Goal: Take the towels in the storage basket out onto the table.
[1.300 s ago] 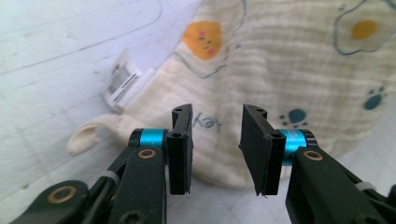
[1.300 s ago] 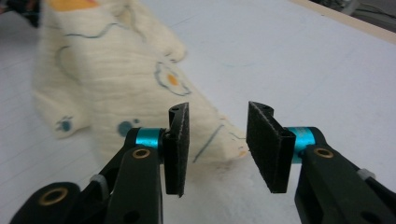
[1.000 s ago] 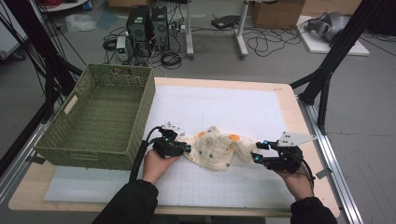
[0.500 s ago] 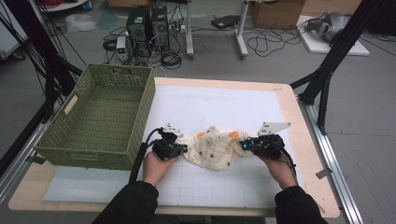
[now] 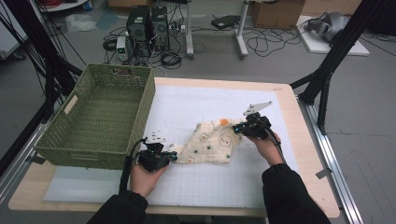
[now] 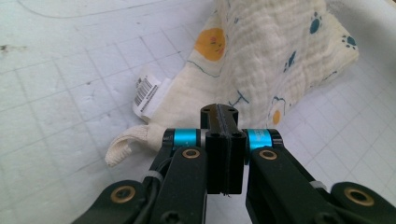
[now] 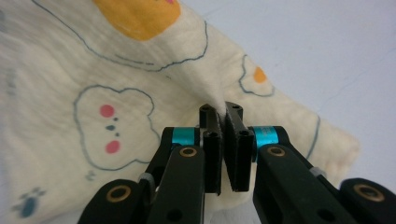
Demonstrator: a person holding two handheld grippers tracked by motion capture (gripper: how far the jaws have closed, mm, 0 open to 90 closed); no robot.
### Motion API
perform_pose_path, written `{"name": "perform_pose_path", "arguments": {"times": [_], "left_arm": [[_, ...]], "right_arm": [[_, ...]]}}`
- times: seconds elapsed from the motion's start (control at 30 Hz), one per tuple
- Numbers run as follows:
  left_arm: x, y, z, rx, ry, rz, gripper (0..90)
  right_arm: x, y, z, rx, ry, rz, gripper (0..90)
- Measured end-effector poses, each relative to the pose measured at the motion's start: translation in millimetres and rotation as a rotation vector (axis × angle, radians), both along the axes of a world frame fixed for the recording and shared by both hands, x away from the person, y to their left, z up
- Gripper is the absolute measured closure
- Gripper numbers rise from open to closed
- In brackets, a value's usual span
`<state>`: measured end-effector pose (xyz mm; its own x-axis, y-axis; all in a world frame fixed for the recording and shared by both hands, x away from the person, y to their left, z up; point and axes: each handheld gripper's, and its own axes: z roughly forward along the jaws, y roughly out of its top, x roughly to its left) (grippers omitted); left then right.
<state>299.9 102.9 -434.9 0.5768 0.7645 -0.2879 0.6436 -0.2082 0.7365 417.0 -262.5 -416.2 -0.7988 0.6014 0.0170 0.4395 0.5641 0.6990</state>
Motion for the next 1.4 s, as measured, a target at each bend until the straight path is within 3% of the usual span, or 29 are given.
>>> {"name": "perform_pose_path", "arguments": {"times": [0.07,0.17,0.27,0.3,0.5,0.57,0.63,0.7,0.87,1.03,1.17,1.2,1.33,1.4], "left_arm": [[2.3,2.0,-1.4,-0.006,-0.003,-0.002,89.2],[6.5,0.8,-5.1,-0.022,0.009,-0.009,82.8],[7.6,-0.6,-6.4,-0.036,-0.003,-0.016,76.7],[7.8,-0.4,-6.2,-0.046,-0.006,-0.015,73.9],[7.3,1.4,-4.3,-0.062,-0.026,-0.021,69.7],[8.0,2.0,-4.5,-0.057,-0.028,-0.017,69.7],[8.7,2.4,-5.4,-0.054,-0.027,-0.012,70.3],[10.1,2.3,-6.9,-0.039,-0.027,-0.014,72.3],[14.4,-0.4,-12.8,-0.013,-0.019,-0.008,73.7],[15.6,-5.1,-15.6,0.011,-0.039,-0.007,76.7],[15.7,-7.6,-16.3,0.024,-0.044,-0.006,85.5],[15.8,-7.7,-16.7,0.021,-0.045,-0.008,87.2],[15.3,-7.7,-16.5,0.024,-0.048,-0.014,88.9],[14.8,-6.9,-15.6,0.022,-0.042,-0.019,89.1]], "right_arm": [[4.6,4.9,-9.6,-0.033,0.020,0.000,85.4],[5.9,5.9,-14.8,-0.030,0.040,-0.006,75.7],[0.9,-3.3,-3.9,0.011,0.004,-0.033,66.0],[-1.4,-8.0,0.8,0.041,-0.004,-0.036,65.4],[-30.9,-29.9,22.5,0.110,-0.084,-0.049,60.5],[-40.7,-33.3,26.6,0.130,-0.068,-0.035,59.4],[-55.3,-33.3,28.3,0.152,-0.114,-0.012,61.7],[-65.9,-30.1,24.6,0.162,-0.100,0.025,62.0],[-82.8,-15.5,2.3,0.125,-0.060,0.099,64.7],[-82.9,1.6,-15.5,0.095,-0.021,0.132,64.3],[-78.8,11.1,-23.5,0.093,0.000,0.136,67.0],[-77.5,15.5,-26.9,0.065,0.010,0.141,68.9],[-75.5,18.9,-29.3,0.076,0.004,0.150,85.7],[-76.8,19.8,-28.5,0.069,0.001,0.160,89.0]]}}
